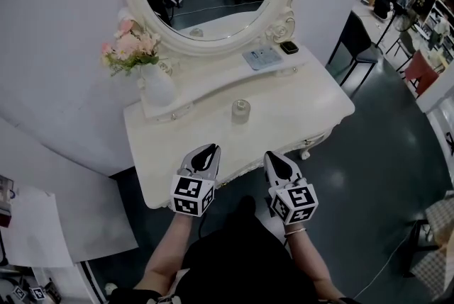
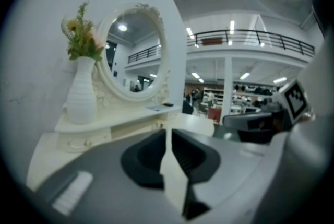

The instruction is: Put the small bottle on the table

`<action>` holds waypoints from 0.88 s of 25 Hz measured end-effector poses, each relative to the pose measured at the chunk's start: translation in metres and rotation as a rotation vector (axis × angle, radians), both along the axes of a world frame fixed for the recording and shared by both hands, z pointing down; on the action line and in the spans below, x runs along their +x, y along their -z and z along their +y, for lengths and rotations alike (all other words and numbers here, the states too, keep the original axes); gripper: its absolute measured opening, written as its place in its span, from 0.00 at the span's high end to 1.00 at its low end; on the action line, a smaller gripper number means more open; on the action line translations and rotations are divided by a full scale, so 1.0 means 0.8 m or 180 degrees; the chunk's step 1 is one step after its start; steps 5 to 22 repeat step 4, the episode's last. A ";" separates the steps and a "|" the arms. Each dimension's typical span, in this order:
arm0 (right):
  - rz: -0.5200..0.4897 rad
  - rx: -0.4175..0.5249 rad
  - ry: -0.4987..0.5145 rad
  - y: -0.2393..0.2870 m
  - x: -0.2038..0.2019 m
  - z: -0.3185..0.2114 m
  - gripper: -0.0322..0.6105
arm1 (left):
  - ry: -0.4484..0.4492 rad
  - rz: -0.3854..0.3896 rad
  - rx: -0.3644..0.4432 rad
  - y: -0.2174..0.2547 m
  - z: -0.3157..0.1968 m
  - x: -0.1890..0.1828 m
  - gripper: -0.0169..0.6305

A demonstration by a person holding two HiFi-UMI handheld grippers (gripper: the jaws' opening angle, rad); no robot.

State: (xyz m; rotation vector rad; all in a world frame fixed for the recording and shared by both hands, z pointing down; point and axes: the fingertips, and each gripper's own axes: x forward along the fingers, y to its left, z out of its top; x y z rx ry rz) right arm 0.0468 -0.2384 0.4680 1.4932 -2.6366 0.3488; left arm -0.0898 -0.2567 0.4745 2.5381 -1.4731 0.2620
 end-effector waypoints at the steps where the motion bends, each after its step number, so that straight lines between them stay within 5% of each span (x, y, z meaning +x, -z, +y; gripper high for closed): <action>1: -0.0009 -0.0008 0.0001 -0.001 0.000 -0.001 0.94 | -0.0021 0.0005 0.0002 0.000 -0.001 0.001 0.92; 22: -0.0032 -0.0034 0.0020 -0.003 0.001 -0.004 0.95 | -0.0070 0.0021 0.0014 -0.001 -0.004 0.005 0.91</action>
